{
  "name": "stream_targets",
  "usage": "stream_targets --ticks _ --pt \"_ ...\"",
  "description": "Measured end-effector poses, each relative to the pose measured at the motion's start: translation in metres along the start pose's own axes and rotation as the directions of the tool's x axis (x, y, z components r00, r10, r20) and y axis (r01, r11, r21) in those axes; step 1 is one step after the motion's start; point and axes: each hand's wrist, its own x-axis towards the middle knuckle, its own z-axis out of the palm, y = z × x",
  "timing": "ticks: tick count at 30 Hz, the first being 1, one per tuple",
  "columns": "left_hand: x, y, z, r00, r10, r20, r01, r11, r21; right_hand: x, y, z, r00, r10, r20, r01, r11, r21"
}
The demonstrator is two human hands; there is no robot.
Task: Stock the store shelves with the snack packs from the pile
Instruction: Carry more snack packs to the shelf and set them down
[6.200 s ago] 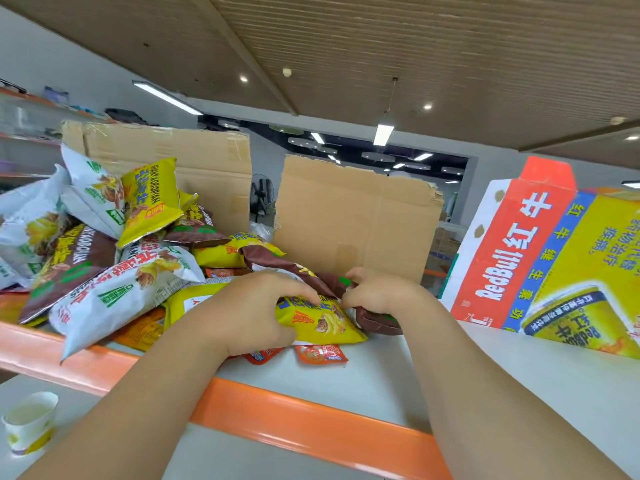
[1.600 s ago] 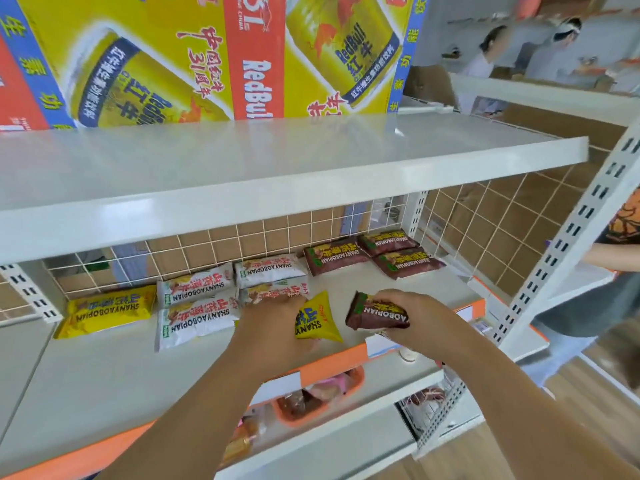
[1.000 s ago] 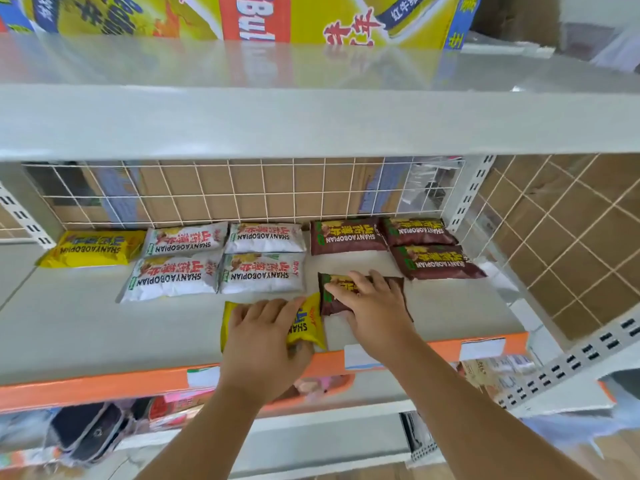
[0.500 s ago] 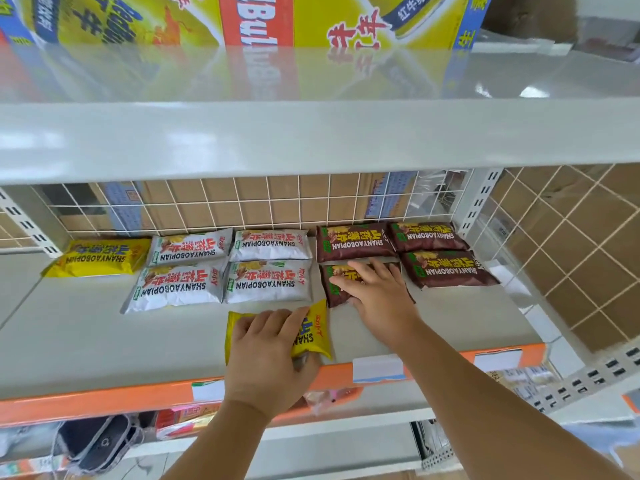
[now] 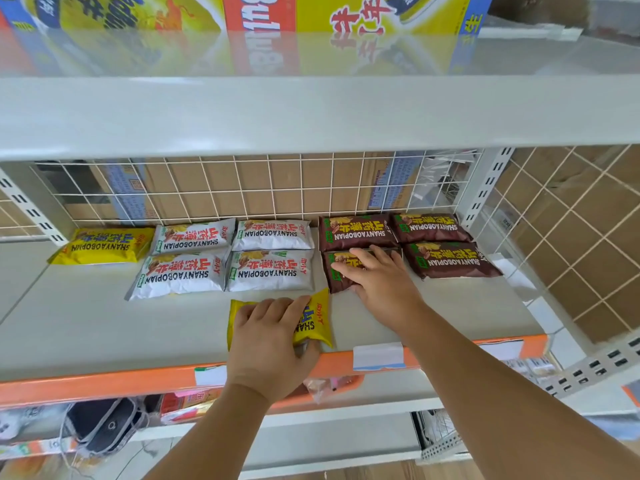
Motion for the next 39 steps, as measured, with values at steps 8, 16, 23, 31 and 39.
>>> stream_targets --ticks 8,16,23,31,39 --pt "0.000 -0.002 -0.006 0.999 -0.008 0.051 0.008 1.000 -0.001 -0.005 -0.016 -0.020 0.995 0.038 0.091 -0.047 0.994 0.101" --pt "-0.016 -0.026 -0.018 0.999 -0.032 0.036 0.033 0.999 -0.026 -0.008 -0.055 -0.016 0.999 -0.004 -0.051 0.013 0.982 0.186" --pt "-0.042 -0.097 -0.045 0.998 -0.059 0.021 0.059 0.998 -0.006 0.008 -0.127 -0.015 0.998 -0.029 -0.057 0.040 0.977 0.210" --pt "-0.082 -0.221 -0.086 0.988 -0.154 -0.035 0.154 0.988 0.019 0.034 -0.240 -0.011 0.997 -0.077 -0.018 0.079 0.980 0.181" --pt "-0.095 -0.303 -0.109 0.981 -0.191 -0.034 0.193 0.978 0.084 0.051 -0.342 0.008 0.995 -0.088 -0.040 0.095 0.970 0.222"
